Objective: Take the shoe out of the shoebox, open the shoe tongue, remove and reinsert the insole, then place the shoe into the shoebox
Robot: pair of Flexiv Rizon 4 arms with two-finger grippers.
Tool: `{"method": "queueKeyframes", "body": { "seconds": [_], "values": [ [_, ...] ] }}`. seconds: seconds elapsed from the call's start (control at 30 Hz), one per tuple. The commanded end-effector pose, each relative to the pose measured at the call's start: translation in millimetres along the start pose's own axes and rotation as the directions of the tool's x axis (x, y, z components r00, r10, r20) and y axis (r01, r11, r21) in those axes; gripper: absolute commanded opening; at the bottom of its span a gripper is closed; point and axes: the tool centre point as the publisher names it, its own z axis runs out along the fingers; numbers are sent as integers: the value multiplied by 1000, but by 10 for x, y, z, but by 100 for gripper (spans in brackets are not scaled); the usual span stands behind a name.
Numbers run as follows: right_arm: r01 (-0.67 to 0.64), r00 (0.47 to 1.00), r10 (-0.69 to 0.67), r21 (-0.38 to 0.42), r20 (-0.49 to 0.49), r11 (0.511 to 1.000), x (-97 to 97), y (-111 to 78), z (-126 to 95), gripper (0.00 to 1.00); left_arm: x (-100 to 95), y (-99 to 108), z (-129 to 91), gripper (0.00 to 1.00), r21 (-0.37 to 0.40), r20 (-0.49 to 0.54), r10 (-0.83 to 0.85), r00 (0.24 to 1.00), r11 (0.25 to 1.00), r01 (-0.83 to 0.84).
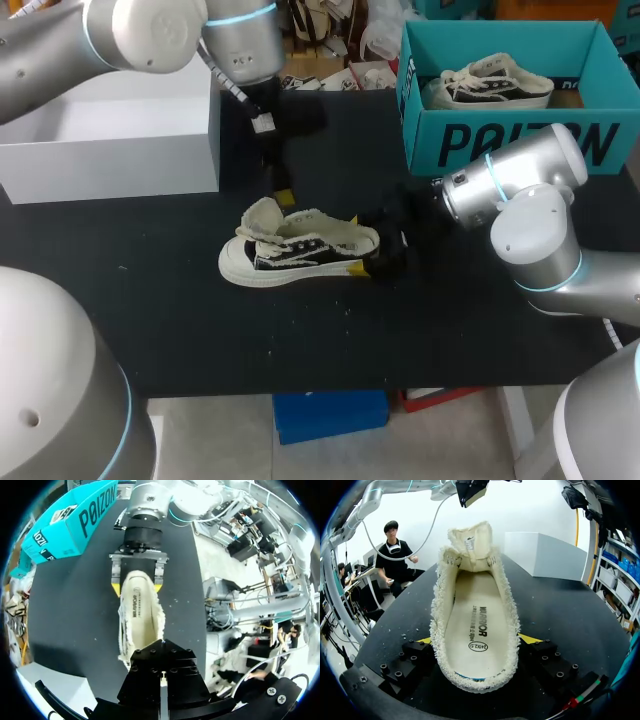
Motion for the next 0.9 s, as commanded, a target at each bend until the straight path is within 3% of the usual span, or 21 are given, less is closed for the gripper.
{"method": "queueKeyframes", "body": {
  "seconds": [0.03, 0.3, 0.37, 0.5, 0.9],
  "values": [
    [-2, 1000, 2, 2, 0, 1000, -13, -10, 6, 0, -77, -58, 27, 0, -14, -122, 2, 993, 1000, -4],
    [-2, 1000, 2, 2, 0, 1000, -13, -10, 6, 0, -119, -10, 79, 0, 4, -129, 4, 992, 1000, -4],
    [-2, 1000, 2, 2, 0, 1000, -13, -10, 6, 0, -133, 1, 141, 0, -43, -82, -13, 997, 999, 9],
    [-2, 1000, 2, 2, 0, 1000, -13, -10, 6, 0, -190, 28, 243, 0, -15, -52, -13, 999, 1000, 12],
    [-2, 1000, 2, 2, 0, 1000, -13, -10, 6, 0, -300, -97, 474, 0, 5, -20, 18, 1000, 1000, -18]
  ]
}}
